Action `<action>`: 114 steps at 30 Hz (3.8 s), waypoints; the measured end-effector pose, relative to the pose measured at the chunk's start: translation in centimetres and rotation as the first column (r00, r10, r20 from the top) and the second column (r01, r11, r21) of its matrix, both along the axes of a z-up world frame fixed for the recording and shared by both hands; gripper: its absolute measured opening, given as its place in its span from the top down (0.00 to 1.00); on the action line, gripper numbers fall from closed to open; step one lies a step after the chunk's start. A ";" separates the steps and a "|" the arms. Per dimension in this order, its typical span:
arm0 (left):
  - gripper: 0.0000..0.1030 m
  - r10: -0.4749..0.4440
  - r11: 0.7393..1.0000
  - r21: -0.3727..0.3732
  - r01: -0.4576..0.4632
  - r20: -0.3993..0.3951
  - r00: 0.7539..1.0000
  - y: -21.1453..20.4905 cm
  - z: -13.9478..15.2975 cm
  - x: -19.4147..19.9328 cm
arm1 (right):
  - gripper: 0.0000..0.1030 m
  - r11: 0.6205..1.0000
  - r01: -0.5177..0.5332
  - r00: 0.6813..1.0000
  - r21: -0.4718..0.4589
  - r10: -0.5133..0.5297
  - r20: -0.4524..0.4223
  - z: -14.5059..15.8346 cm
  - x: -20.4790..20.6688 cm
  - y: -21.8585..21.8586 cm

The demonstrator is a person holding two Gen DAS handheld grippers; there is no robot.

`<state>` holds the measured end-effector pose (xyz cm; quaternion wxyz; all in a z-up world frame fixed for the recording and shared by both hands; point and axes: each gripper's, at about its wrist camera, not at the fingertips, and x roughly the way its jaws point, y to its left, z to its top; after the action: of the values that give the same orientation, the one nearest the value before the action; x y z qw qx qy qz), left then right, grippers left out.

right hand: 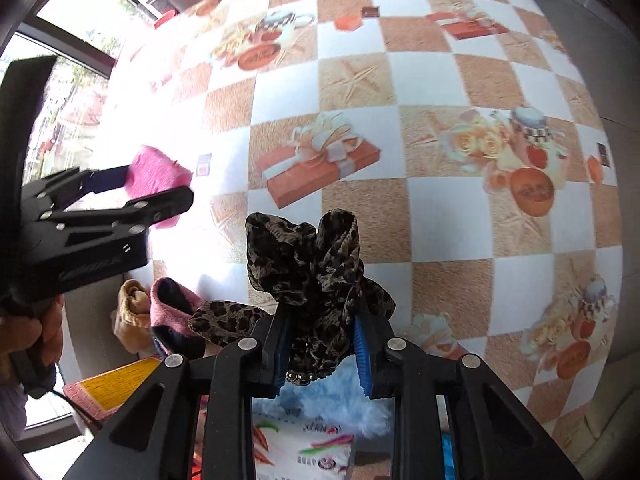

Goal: Organize soft objects
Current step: 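Close the left tool on the pink sponge while the right tool grips the leopard-print scrunchie, then carry the pink sponge and leopard-print scrunchie in both tools over the white box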

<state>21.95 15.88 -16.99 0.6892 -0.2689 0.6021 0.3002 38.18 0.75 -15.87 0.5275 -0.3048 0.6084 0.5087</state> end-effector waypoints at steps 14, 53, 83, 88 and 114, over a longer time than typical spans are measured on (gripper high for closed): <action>0.28 -0.056 0.998 0.021 0.054 0.132 0.990 -7.5 7.5 0.1 | 0.72 0.986 0.164 0.986 0.011 -0.164 0.024 3.2 1.4 -5.5; 0.28 -0.047 0.999 0.019 0.044 0.232 0.972 -26.3 13.3 -16.2 | 0.72 0.995 0.094 0.995 -0.029 -0.093 0.035 5.9 -14.5 -18.5; 0.28 0.351 0.933 -0.004 -0.360 0.229 0.908 -25.5 11.7 -31.6 | 0.72 0.978 -0.210 0.974 0.005 0.209 0.090 8.7 -25.4 -14.9; 0.28 0.391 0.917 -0.010 -0.399 0.229 0.892 -25.6 11.4 -32.9 | 0.72 0.967 -0.255 0.962 0.003 0.253 0.097 9.0 -26.8 -14.1; 0.28 0.550 0.825 0.006 -0.565 0.225 0.804 -21.6 10.8 -38.4 | 0.72 0.894 -0.444 0.893 0.063 0.437 0.109 11.2 -35.0 -7.6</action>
<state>-16.45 -5.76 -6.22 0.6406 -0.4393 0.4076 0.4802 3.18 -6.87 -4.72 0.4384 -0.4346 0.4761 0.6263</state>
